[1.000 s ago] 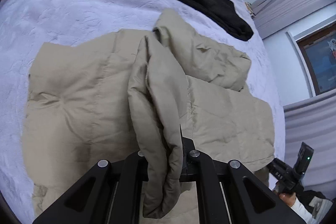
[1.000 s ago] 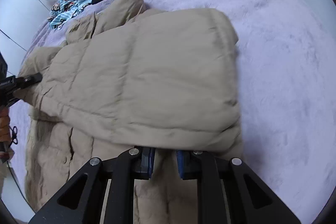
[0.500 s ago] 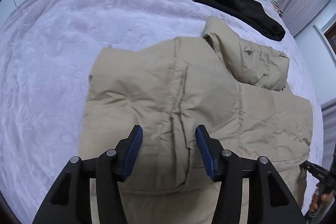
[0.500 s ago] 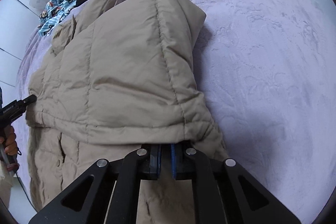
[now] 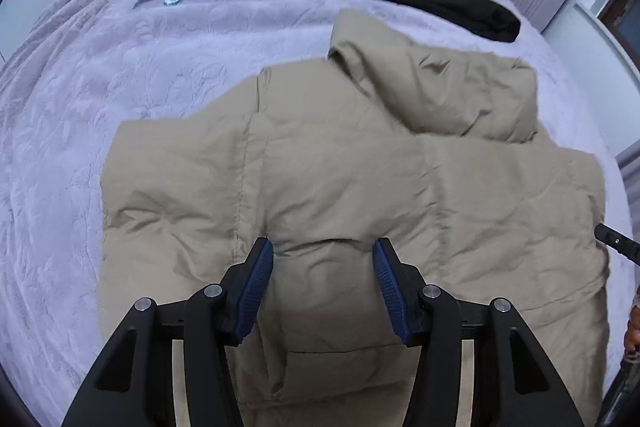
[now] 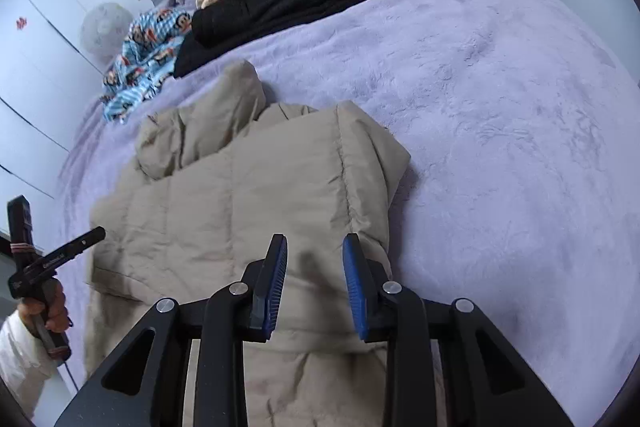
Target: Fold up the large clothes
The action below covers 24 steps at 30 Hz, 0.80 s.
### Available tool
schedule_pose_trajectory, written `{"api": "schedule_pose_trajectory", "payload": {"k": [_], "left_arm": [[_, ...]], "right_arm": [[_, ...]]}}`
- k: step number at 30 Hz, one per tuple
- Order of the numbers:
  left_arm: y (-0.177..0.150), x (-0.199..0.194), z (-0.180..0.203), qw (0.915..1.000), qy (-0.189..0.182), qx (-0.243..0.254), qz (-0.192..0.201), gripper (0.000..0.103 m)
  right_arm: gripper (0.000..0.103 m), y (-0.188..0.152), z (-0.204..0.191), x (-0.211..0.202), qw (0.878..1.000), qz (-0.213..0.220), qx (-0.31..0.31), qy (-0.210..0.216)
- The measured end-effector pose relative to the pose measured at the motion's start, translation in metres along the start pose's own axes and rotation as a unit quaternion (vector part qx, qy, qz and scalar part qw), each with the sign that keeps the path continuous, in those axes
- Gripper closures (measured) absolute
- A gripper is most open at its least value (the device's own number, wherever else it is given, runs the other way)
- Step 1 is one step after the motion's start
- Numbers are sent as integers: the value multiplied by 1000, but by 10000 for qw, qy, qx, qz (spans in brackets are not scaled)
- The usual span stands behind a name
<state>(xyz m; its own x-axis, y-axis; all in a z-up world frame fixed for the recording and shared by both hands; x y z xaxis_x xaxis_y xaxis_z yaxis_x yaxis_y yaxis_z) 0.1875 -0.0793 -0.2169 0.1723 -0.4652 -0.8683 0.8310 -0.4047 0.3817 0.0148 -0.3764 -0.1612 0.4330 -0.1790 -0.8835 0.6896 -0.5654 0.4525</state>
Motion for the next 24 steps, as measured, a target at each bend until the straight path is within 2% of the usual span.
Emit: {"api": "schedule_pose_trajectory", "payload": {"k": [2,3,4,7,11,13,17,18,19,21,24], "left_arm": [[-6,9,-3,10000,-62,38,33,49],[-7,10,-3,9999,-51,93,45,49],[-8,11,0,9998,-11,166,58,49],[-8,9,0,9997,80,207,80,49],[-11,-11,-8,9995,275,-36,182,49],[-14,-24,-16,9988,423,-107,241,49],[-28,-49,-28,9974,640,-274,183,49],[-33,-56,-30,9970,692,-319,144,49],[-39,-60,-32,9966,736,-352,107,49],[-51,-71,-34,9959,804,-420,26,49],[-69,-83,-32,9951,808,-562,-90,49]], "right_arm": [[77,-6,2,31,9993,-264,-103,-234],[86,-9,5,40,9990,-350,-109,-265],[91,-12,10,48,9989,-376,-101,-265],[92,-13,17,54,9993,-284,15,-225],[91,-11,17,44,9991,-293,42,-317],[87,-13,18,34,9989,-267,5,-387],[86,-26,27,12,9981,-330,110,-506],[82,-31,30,6,9979,-372,185,-492],[69,-36,33,0,9975,-430,268,-495],[53,-47,38,-10,9966,-519,426,-487],[52,-64,40,-26,9956,-661,583,-328]]}}
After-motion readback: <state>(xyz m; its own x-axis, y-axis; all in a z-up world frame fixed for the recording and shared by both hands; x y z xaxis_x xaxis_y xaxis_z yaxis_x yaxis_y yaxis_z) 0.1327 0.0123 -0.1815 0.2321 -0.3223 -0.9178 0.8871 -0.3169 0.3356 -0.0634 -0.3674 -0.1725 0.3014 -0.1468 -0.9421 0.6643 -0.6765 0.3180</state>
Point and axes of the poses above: each gripper's, at about its wrist camera, not at the fingertips, and x roughly the way its jaws point, z to its right, y to its top, the point moved 5 cm from there along x, roughly the way its jaws point, and after that the axes turned 10 degrees about -y, right-handed, at the moved point
